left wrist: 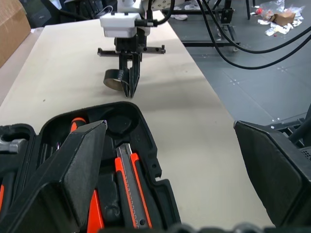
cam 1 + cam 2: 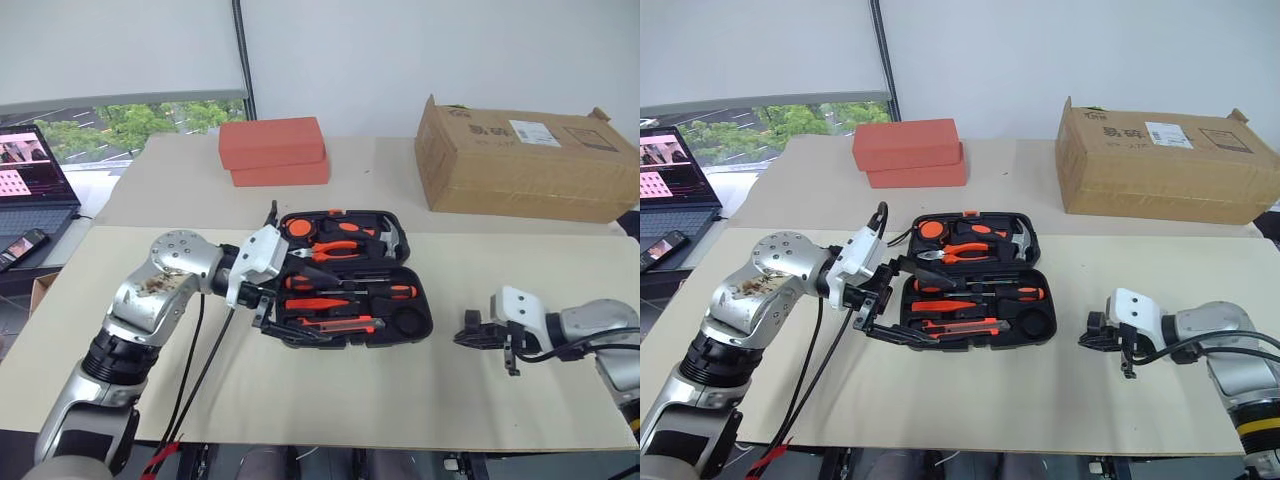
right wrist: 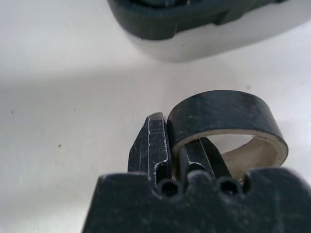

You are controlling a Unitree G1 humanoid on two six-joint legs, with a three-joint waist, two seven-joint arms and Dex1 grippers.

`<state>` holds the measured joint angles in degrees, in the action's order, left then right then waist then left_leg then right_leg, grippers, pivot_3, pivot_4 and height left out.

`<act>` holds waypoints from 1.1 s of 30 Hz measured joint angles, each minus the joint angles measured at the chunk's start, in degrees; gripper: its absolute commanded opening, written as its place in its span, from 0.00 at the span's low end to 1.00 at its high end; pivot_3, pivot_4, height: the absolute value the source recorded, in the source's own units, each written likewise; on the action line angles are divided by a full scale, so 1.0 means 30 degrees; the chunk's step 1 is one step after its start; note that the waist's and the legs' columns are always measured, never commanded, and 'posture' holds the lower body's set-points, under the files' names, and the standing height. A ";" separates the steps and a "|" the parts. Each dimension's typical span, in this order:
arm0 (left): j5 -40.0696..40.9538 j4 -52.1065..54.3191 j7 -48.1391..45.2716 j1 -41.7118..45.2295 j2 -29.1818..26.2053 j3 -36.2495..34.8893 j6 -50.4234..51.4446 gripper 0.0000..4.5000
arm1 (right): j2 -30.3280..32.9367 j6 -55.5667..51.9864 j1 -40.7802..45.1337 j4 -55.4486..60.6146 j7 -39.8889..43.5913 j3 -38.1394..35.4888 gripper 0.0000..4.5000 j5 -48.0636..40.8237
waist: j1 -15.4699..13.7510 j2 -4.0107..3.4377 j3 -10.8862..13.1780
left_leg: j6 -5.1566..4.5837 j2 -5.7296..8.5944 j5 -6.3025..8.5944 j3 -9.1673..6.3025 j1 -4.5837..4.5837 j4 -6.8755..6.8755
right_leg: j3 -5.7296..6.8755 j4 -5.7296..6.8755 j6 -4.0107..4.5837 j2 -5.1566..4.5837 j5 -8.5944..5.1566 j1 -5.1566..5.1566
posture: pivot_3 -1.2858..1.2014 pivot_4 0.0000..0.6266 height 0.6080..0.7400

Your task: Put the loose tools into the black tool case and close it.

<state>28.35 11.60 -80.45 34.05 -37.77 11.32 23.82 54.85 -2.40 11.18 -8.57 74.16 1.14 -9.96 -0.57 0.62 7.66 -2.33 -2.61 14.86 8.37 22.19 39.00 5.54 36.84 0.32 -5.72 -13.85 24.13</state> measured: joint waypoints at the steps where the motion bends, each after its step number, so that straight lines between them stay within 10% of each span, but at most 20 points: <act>1: -0.0001 0.0002 0.0009 -0.0138 -0.0043 0.0000 -0.0007 1.00 | 0.0000 0.0000 0.0143 -0.0002 0.0011 -0.0002 0.01 -0.0079 | 0.0010 0.0000 0.0000 | 0.0000 0.0000 0.0000 0.0002 0.0000 0.0000 | -0.0003 0.0000 0.0008 0.0000 0.0005 0.0002 | 0.52 0.24 0.79; 27: 0.0473 0.2731 0.2672 -0.2942 -0.1737 -0.1786 0.0979 1.00 | 0.0067 0.0281 0.6542 0.2396 0.3780 0.4603 0.01 0.2176 | -0.0001 0.0002 0.0009 | 0.0007 -0.0006 -0.0003 -0.0001 0.0012 0.0004 | 0.0017 0.0011 0.0132 -0.0005 0.0071 0.0022 | 0.52 0.24 0.79; 33: 0.0472 0.2739 0.2895 -0.3015 -0.1736 -0.1784 0.1019 1.00 | 0.0059 -0.0731 0.6311 0.3295 0.3983 0.4673 0.44 0.2107 | 0.0017 0.0003 0.0009 | 0.0007 -0.0007 -0.0003 0.0003 0.0014 0.0005 | 0.0015 0.0013 0.0133 -0.0004 0.0072 0.0024 | 0.52 0.24 0.79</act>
<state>29.77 19.82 -71.76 25.01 -42.97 5.97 26.87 55.03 -4.60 30.11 1.31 86.11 15.15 -3.64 -0.52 0.63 7.69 -2.31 -2.63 14.85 8.38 22.23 39.02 5.59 36.87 0.72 -5.73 -13.63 24.21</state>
